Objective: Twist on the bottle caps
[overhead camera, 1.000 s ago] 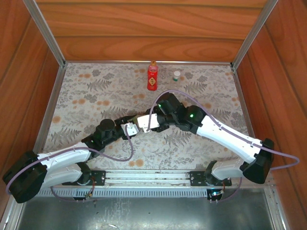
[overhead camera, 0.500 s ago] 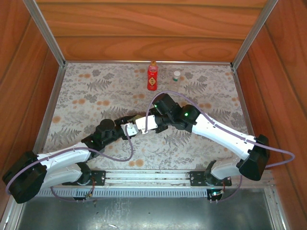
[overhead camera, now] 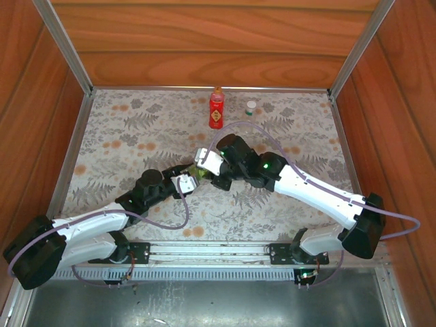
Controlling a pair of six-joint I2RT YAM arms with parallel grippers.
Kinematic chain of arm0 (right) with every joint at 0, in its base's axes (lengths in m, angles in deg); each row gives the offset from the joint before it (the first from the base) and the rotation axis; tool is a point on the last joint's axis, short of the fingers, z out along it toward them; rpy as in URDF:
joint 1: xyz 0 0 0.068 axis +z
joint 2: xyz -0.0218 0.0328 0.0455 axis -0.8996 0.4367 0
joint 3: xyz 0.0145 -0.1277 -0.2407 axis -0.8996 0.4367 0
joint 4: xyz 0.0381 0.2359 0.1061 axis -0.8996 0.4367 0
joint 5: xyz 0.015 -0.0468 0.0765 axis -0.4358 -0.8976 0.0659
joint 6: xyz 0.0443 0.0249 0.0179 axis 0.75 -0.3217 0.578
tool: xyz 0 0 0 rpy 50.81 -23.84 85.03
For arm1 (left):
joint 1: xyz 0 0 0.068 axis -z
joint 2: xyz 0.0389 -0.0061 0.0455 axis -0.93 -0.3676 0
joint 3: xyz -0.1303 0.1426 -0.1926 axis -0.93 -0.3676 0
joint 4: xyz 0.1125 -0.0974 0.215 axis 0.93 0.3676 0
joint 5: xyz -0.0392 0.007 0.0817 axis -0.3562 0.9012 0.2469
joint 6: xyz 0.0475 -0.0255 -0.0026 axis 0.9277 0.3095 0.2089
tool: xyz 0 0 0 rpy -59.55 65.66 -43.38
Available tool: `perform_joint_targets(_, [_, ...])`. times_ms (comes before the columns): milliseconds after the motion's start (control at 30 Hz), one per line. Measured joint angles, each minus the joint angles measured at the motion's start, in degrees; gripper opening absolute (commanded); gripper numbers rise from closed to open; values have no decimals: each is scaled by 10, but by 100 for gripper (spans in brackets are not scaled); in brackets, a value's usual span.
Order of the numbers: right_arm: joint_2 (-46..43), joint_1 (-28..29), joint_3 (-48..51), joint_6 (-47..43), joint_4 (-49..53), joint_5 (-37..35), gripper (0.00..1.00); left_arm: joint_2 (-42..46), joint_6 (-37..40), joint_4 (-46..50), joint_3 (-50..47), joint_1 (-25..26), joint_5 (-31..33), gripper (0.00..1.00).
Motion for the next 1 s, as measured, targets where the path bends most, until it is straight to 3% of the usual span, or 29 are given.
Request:
perform_joint_targets(200, [3,2,-3,264,5,-5,0,-2,1,1,0,0,1,58])
perform_joint_targets(233, [4,2,-5,290,9,-6,2,-4,1,2,0,0,1,58])
perform_joint_targets(300, [5,2,-6,316,16,-7,14,-6,1,2,0,0,1,58])
perform_joint_targets(367, [5,2,-7,312,18,-7,37,-7,2,2,0,0,1,58])
perform_joint_targets(533, [-21,-3,14,213,-11,-33,64,-6,2,3,0,0,2,58])
perform_joint_targets(733, [-135,-7,118,100,-138,-35,67,10,-47,5,0,0,2,58])
perform_joint_targets(1000, [-204,-7,251,120,-390,-8,67,35,-144,5,11,0,-6,58])
